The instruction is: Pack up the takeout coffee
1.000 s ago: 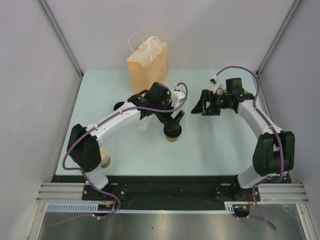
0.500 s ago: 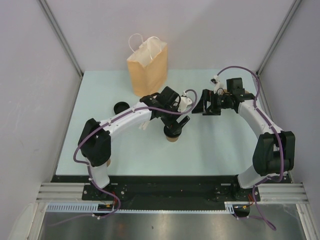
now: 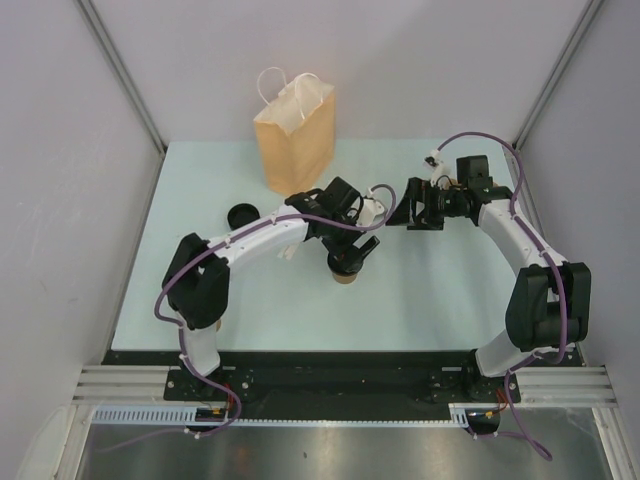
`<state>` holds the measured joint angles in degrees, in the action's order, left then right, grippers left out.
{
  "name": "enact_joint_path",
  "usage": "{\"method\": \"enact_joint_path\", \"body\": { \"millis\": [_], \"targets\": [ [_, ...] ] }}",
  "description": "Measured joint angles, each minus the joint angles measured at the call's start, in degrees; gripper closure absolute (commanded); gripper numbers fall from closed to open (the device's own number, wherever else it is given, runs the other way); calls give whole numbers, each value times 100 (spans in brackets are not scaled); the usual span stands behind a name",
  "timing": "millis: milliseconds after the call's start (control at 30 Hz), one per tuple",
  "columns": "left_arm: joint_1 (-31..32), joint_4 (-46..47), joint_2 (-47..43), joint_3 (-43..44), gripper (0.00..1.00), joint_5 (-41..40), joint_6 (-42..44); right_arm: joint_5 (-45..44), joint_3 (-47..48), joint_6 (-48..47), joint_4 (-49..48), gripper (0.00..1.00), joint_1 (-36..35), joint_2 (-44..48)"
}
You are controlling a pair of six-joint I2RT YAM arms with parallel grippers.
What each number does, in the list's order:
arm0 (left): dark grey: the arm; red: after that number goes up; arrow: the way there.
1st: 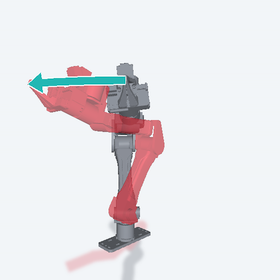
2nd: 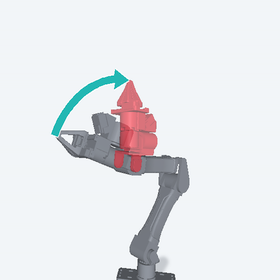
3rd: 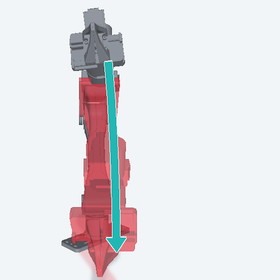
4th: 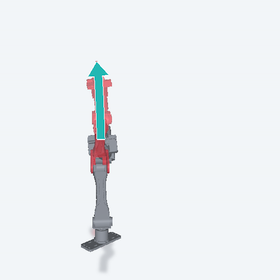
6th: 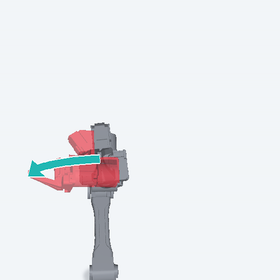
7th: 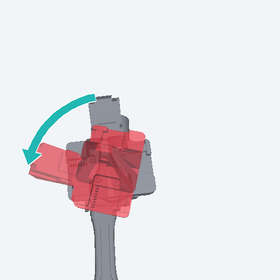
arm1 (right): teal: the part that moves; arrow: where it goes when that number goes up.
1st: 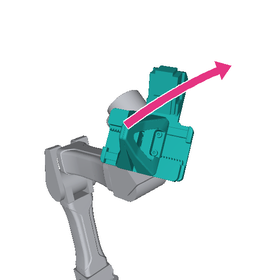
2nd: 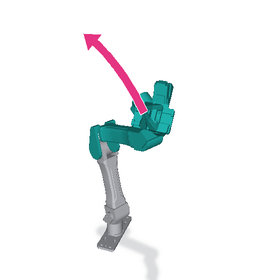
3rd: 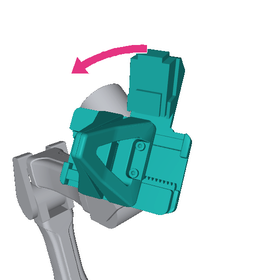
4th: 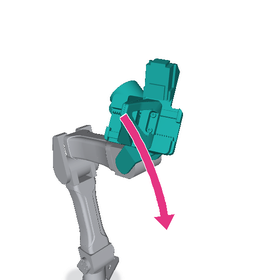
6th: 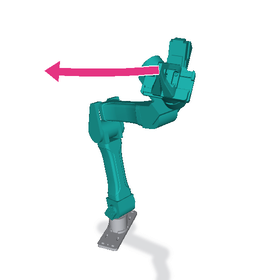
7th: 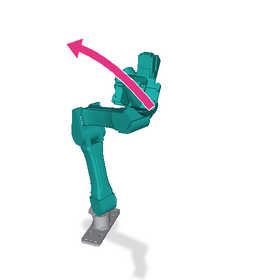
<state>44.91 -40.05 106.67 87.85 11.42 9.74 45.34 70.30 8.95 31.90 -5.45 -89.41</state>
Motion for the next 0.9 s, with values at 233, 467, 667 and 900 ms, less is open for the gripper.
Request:
{"method": "enact_joint_path", "body": {
  "millis": [233,467,667,900],
  "targets": [
    [7,35,44,-35,9,-9,-11,15,0,0,0,0,15,-4],
    [9,92,33,-70,26,11,-11,20,0,2,0,0,46,-7],
    [4,111,-57,-160,37,9,-4,37,0,2,-2,0,46,-7],
    [-267,-330,-485,-367,43,79,105,66,0,28,-2,0,48,-7]
  ]
}}
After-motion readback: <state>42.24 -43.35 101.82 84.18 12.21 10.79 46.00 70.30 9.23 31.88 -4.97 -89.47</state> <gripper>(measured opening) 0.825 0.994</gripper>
